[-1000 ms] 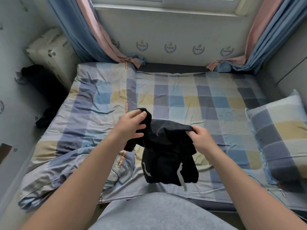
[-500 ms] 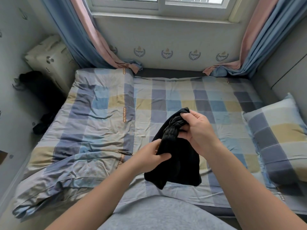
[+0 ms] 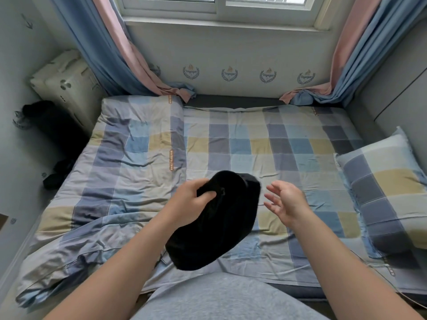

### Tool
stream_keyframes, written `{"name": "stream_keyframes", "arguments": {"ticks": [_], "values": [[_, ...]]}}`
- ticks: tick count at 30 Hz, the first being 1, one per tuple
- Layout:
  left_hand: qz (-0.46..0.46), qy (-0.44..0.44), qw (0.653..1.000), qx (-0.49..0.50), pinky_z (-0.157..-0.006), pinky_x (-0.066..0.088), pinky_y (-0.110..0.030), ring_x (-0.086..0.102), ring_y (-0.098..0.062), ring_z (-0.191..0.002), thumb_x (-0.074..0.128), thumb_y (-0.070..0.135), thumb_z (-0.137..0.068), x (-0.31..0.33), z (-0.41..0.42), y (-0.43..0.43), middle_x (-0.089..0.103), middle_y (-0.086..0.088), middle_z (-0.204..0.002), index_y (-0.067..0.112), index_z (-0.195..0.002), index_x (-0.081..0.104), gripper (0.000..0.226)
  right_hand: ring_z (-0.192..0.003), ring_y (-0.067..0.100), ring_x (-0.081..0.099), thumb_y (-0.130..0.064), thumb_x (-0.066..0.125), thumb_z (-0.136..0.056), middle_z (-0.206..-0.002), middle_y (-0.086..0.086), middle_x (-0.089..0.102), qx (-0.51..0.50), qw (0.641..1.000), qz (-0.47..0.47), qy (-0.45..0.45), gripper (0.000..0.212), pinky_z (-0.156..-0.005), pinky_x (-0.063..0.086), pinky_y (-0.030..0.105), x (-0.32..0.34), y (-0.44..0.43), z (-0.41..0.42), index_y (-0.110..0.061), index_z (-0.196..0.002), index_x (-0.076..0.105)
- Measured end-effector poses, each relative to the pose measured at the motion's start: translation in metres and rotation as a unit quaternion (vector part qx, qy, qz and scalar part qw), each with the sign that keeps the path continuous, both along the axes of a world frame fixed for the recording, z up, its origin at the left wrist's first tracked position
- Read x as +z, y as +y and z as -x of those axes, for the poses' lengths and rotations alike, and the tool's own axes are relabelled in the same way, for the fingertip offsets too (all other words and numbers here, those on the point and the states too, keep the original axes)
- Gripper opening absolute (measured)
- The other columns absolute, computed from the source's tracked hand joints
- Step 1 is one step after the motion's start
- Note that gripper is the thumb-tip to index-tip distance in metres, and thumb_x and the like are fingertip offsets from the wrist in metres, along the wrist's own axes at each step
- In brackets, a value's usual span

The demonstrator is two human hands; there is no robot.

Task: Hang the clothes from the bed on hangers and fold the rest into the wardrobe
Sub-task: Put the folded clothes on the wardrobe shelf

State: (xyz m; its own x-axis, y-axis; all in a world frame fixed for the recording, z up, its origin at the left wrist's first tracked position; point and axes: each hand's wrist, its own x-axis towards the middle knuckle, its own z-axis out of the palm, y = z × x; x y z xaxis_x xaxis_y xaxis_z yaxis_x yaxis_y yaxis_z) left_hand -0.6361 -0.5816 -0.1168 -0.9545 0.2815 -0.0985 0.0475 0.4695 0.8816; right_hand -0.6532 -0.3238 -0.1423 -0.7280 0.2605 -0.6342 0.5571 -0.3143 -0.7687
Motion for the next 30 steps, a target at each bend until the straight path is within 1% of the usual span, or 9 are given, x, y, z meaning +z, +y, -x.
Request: {"name": "stream_keyframes", "arguments": {"ticks": [6, 9, 13, 15, 18, 21, 24, 27, 30], "values": [[-0.124, 0.011, 0.979, 0.159, -0.074, 0.051, -0.027, 0.068, -0.012, -0.080, 0.063, 0.012, -0.095, 0.019, 0.007, 0.007, 0.072, 0.002, -0.081, 0.020, -0.088, 0.071, 0.013, -0.106, 0.018, 0.062, -0.035, 0.065, -0.096, -0.126, 0.008, 0.060, 0.200, 0.975, -0.092, 0.035, 0.026, -0.080, 0.055, 0.037, 0.008, -0.041, -0.017, -0.020, -0.115, 0.056], [-0.251, -0.040, 0.935, 0.249, -0.080, 0.058, -0.040, 0.072, -0.027, -0.089, 0.064, 0.013, -0.095, 0.026, 0.012, 0.006, 0.075, -0.007, -0.089, 0.018, -0.095, 0.071, 0.009, -0.109, 0.015, 0.057, -0.063, 0.061, -0.088, -0.129, -0.002, 0.054, 0.302, 0.947, -0.102, -0.043, 0.050, -0.074, 0.055, 0.040, 0.005, -0.064, -0.025, -0.026, -0.120, 0.052], [-0.389, -0.099, 0.877, 0.265, -0.067, 0.058, -0.034, 0.072, -0.022, -0.083, 0.060, 0.006, -0.097, 0.036, 0.015, 0.002, 0.073, -0.004, -0.087, 0.014, -0.102, 0.067, 0.012, -0.119, 0.029, 0.054, -0.084, 0.056, -0.075, -0.126, -0.004, 0.042, 0.360, 0.916, -0.074, -0.159, 0.078, -0.074, 0.057, 0.050, -0.012, -0.081, -0.025, -0.028, -0.129, 0.044], [-0.431, -0.122, 0.858, 0.251, -0.069, 0.059, -0.034, 0.072, -0.023, -0.087, 0.059, 0.003, -0.096, 0.037, 0.015, 0.000, 0.071, -0.007, -0.091, 0.012, -0.103, 0.066, 0.013, -0.102, 0.032, 0.068, -0.073, 0.062, -0.081, -0.117, 0.002, 0.054, 0.322, 0.929, 0.019, -0.182, 0.058, -0.065, 0.060, 0.046, -0.017, -0.085, -0.018, -0.026, -0.114, 0.051], [-0.454, -0.154, 0.846, 0.233, -0.072, 0.059, -0.035, 0.070, -0.026, -0.089, 0.058, 0.000, -0.094, 0.033, 0.012, 0.001, 0.069, -0.012, -0.094, 0.007, -0.105, 0.064, 0.015, -0.074, 0.029, 0.075, -0.027, 0.058, -0.099, -0.100, 0.014, 0.067, 0.238, 0.958, 0.081, -0.142, 0.020, -0.057, 0.059, 0.037, -0.024, -0.087, -0.002, -0.009, -0.108, 0.057], [-0.445, -0.187, 0.844, 0.234, -0.073, 0.060, -0.038, 0.071, -0.027, -0.088, 0.058, 0.003, -0.095, 0.026, 0.008, 0.004, 0.071, -0.014, -0.095, 0.003, -0.110, 0.064, 0.016, -0.075, 0.027, 0.067, 0.003, 0.048, -0.094, -0.090, 0.015, 0.064, 0.180, 0.980, 0.031, -0.075, 0.018, -0.060, 0.057, 0.035, -0.022, -0.085, 0.014, -0.005, -0.105, 0.060], [-0.380, -0.259, 0.859, 0.225, -0.083, 0.060, -0.043, 0.074, -0.027, -0.091, 0.062, 0.016, -0.097, 0.016, 0.003, 0.004, 0.075, -0.012, -0.102, 0.005, -0.111, 0.066, 0.018, -0.076, 0.027, 0.058, 0.004, 0.043, -0.091, -0.084, 0.012, 0.059, 0.146, 0.989, -0.034, -0.019, 0.025, -0.059, 0.049, 0.030, -0.010, -0.077, 0.026, -0.008, -0.099, 0.063], [-0.173, -0.320, 0.919, 0.155, -0.083, 0.057, -0.038, 0.074, -0.021, -0.096, 0.068, 0.037, -0.094, 0.002, -0.001, -0.003, 0.077, -0.007, -0.105, 0.015, -0.094, 0.072, 0.023, -0.073, 0.025, 0.055, -0.002, 0.045, -0.091, -0.080, 0.012, 0.055, 0.155, 0.984, -0.072, 0.041, 0.015, -0.061, 0.044, 0.033, 0.009, -0.068, 0.034, -0.009, -0.088, 0.058], [0.024, -0.295, 0.952, 0.082, -0.068, 0.048, -0.029, 0.071, -0.010, -0.088, 0.070, 0.049, -0.088, -0.012, -0.002, -0.008, 0.076, 0.003, -0.093, 0.020, -0.085, 0.075, 0.030, -0.077, 0.030, 0.068, -0.006, 0.061, -0.093, -0.084, 0.019, 0.068, 0.212, 0.972, -0.056, 0.090, 0.009, -0.072, 0.057, 0.041, 0.032, -0.058, 0.036, -0.001, -0.090, 0.067]]}}
